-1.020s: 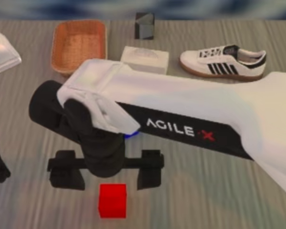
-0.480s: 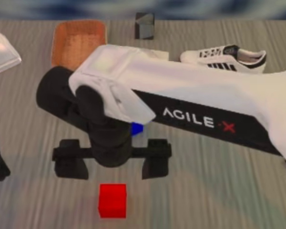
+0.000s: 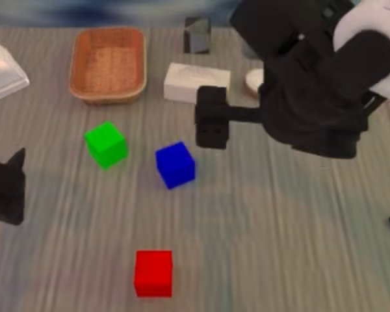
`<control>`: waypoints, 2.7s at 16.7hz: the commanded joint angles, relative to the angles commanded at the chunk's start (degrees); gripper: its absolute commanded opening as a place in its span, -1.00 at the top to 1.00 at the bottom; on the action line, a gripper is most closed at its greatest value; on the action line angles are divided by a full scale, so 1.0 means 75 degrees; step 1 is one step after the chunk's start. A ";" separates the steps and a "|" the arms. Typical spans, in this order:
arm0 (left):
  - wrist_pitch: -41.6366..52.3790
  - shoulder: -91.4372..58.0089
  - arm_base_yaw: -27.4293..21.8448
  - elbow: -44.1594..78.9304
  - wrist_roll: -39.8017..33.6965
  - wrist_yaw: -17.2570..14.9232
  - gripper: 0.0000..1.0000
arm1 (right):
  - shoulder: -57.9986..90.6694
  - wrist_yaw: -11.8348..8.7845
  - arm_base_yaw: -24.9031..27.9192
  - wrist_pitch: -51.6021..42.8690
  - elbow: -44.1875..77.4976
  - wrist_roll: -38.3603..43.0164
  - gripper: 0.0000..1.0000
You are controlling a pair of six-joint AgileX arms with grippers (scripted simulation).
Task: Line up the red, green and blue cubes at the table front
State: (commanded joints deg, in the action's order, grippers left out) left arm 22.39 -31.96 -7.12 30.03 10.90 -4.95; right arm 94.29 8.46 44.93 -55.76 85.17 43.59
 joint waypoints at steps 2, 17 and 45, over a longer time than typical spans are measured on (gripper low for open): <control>0.1069 -0.1641 -0.0232 0.1070 0.0433 -0.0063 -1.00 | -0.1632 0.0122 -0.0695 0.0747 -0.1326 -0.0717 -1.00; 0.6659 -1.2427 -0.1172 0.9916 0.3039 0.0477 -1.00 | -1.1454 -0.0755 -0.5384 0.6514 -1.0464 -0.5343 -1.00; 0.4642 -1.3882 -0.1198 0.9766 0.3347 0.0623 -0.40 | -1.2572 -0.1128 -0.5914 0.7435 -1.1357 -0.5811 -1.00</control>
State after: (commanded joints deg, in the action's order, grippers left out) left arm 57.21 -136.07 -16.10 103.28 36.00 -0.28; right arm 0.00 0.00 0.57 0.00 0.00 0.00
